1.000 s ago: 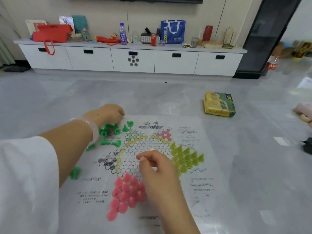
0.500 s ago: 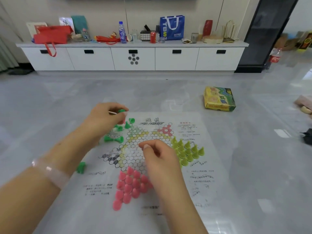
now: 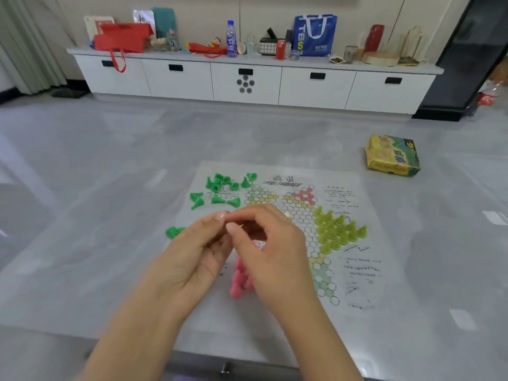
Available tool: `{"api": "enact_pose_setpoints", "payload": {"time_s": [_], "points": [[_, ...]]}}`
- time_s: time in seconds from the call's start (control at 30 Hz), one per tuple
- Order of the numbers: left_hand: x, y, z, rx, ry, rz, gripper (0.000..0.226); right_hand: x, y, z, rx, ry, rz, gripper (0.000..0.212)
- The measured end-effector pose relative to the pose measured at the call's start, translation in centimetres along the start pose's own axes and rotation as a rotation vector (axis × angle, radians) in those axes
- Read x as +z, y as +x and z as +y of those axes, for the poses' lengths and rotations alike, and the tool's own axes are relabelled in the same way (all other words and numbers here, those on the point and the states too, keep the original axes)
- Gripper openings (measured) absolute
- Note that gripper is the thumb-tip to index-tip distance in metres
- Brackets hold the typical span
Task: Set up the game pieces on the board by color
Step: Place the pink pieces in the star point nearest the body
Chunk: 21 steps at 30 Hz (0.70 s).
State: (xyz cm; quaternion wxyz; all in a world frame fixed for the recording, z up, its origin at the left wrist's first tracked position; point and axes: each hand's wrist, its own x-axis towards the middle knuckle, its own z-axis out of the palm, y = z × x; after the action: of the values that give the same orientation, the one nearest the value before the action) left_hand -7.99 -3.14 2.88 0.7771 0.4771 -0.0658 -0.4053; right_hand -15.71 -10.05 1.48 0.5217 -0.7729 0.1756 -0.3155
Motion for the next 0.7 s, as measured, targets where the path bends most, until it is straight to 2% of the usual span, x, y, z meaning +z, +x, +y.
{"api": "enact_pose_setpoints", "payload": {"time_s": [0.07,0.13,0.3,0.4,0.53,0.7], "points": [[0.1,0.1,0.3,0.006,-0.042,0.018,0.031,-0.4,0.1,0.2,0.033,0.043,0.036,0.008],[0.1,0.3,0.1,0.021,-0.049,0.032,0.024,-0.7,0.2,0.1,0.027,0.010,0.065,0.013],[-0.6,0.4,-0.1,0.022,-0.073,0.027,0.020,-0.1,0.0,-0.1,0.090,0.017,0.026,0.007],[-1.1,0.6,-0.4,0.019,-0.078,0.014,0.021,0.2,0.1,-0.5,0.159,0.068,0.025,0.011],[-1.4,1.1,-0.3,-0.002,-0.130,0.041,0.020,0.2,0.6,-1.2,0.190,0.175,0.112,0.020],[-2.8,2.3,0.2,-0.008,-0.120,0.187,0.011,-1.6,2.1,-0.1,0.256,0.173,0.220,0.015]]}}
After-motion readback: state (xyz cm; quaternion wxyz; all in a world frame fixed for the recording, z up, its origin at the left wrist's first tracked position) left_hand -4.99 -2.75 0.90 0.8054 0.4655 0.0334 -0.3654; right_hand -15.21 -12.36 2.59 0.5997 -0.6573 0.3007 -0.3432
